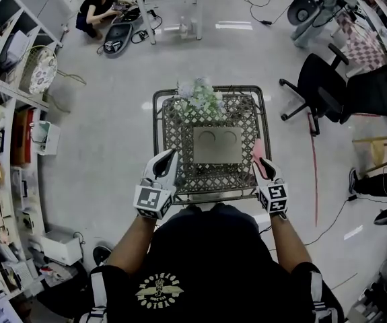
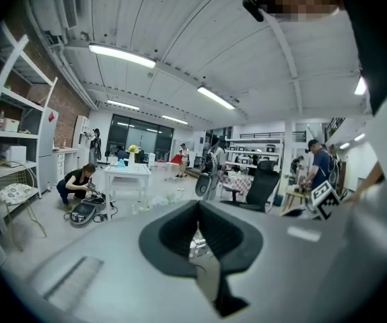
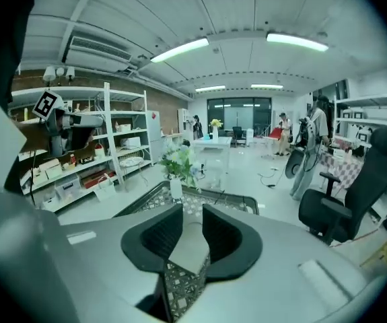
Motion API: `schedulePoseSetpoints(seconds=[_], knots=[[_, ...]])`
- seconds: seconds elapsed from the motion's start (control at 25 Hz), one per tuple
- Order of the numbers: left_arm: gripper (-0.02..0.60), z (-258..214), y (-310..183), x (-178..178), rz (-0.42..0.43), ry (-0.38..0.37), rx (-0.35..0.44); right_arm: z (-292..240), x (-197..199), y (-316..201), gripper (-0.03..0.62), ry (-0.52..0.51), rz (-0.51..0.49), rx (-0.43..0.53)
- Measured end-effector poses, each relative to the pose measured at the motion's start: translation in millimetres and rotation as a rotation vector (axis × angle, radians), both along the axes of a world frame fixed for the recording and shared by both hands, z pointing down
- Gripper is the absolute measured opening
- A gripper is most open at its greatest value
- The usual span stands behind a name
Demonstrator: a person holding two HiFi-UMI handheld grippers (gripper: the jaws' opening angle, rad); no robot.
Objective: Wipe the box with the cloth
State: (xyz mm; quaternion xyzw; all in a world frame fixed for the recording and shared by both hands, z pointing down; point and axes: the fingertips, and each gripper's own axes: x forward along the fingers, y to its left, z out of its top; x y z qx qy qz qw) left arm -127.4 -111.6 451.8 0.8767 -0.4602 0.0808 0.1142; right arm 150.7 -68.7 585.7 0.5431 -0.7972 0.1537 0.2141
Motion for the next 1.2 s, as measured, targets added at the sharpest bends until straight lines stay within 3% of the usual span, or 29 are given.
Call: schedulePoseSetpoints(seconds=[0.12,0.48,0.88,1.2], knots=[[0.000,-3.2,4.0,-7.6,0.011,0.001,0.009,-34.2,-3.7,3.1,0.008,0.006,0.027,0.086],[0.000,-9.7,2.3,-26.3,0.030,0.014,0.038,-87.6,-14.4,5.9,0.006,-0.079,0.102,0.174],[0.000,-17.7,-4.7,-45.1,0.045,0.023,0.071,-119.0,-37.5,2.7,0.006,-0.045,0.100,0.240],[0.000,-18.9,-8.4,-36.2,0.087,0.020,0.067,-124.1,-44.9,3.0,0.006,-0.047,0.116,0.261]])
